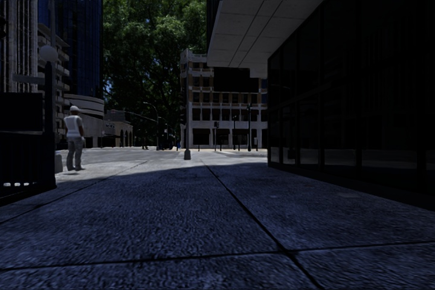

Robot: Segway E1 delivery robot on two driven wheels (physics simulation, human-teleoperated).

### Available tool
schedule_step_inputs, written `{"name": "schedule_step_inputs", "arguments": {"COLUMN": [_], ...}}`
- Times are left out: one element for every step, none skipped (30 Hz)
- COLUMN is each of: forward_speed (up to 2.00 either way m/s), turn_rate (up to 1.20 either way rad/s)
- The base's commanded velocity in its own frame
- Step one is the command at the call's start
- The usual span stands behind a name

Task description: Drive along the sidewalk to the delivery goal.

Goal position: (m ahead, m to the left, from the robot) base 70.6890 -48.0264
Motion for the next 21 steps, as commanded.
{"name": "schedule_step_inputs", "arguments": {"forward_speed": [2.0,2.0,2.0,2.0,2.0,2.0,2.0,2.0,2.0,2.0,2.0,2.0,2.0,2.0,2.0,2.0,2.0,2.0,2.0,2.0,2.0], "turn_rate": [0.0,0.0,0.0,0.0,0.0,0.0,0.0,0.0,0.0,0.0,0.0,0.0,0.0,0.0,0.0,0.0,0.0,0.0,0.0,0.0,0.0]}}
